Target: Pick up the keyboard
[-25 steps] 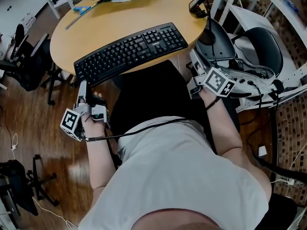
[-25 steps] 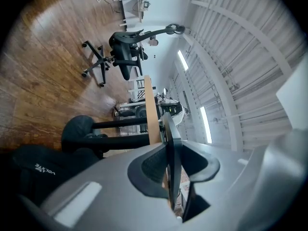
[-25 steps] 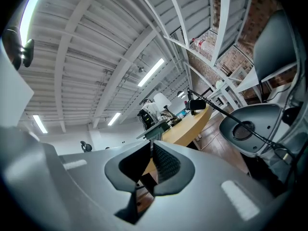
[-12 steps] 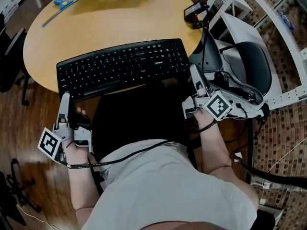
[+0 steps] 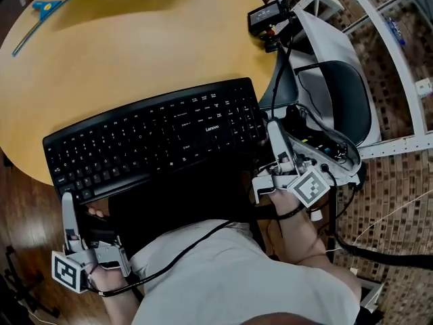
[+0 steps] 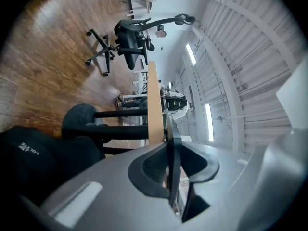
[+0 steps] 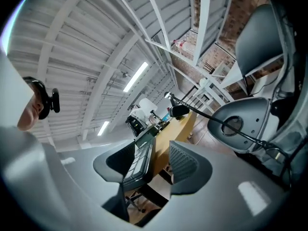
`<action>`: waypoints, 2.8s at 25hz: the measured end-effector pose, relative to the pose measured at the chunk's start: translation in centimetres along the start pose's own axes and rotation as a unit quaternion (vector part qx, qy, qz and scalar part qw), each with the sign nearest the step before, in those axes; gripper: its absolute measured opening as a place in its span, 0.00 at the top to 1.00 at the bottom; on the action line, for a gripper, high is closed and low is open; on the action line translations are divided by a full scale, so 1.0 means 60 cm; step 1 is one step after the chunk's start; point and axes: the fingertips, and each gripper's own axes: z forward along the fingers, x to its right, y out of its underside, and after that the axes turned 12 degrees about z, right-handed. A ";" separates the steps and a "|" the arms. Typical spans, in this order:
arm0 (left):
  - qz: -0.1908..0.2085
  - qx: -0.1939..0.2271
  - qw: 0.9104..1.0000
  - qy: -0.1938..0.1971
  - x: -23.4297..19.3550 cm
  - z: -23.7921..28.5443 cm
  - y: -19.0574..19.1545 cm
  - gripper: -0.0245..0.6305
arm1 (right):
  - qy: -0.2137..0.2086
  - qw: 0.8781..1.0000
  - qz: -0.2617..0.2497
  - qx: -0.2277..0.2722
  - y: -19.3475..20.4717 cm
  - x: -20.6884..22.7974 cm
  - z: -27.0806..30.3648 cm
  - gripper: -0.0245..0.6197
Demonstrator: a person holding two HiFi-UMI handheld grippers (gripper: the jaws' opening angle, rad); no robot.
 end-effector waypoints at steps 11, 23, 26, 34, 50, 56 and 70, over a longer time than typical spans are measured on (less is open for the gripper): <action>0.009 -0.004 1.000 0.003 0.001 0.000 0.001 0.76 | -0.004 0.997 0.053 -0.052 0.034 0.014 0.012 0.52; 0.020 -0.014 1.000 0.005 0.003 0.002 0.002 0.75 | -0.020 0.993 0.071 -0.097 0.070 -0.012 0.041 0.55; 0.022 -0.013 1.000 0.005 0.003 0.002 0.001 0.75 | -0.026 0.992 0.075 -0.097 0.071 -0.019 0.045 0.56; 0.023 -0.009 1.000 0.018 0.008 0.007 -0.003 0.75 | -0.004 0.994 0.055 -0.097 0.062 -0.010 0.038 0.67; -0.004 0.005 1.000 0.026 -0.002 0.009 -0.002 0.75 | -0.047 0.990 0.117 -0.066 0.051 -0.028 0.027 0.75; 0.006 0.007 0.999 0.037 0.006 0.007 -0.003 0.75 | -0.027 0.990 0.130 -0.054 0.047 -0.015 0.016 0.75; 0.016 0.020 0.999 0.045 0.028 -0.005 -0.003 0.74 | -0.046 0.989 0.132 -0.051 0.041 -0.031 0.009 0.75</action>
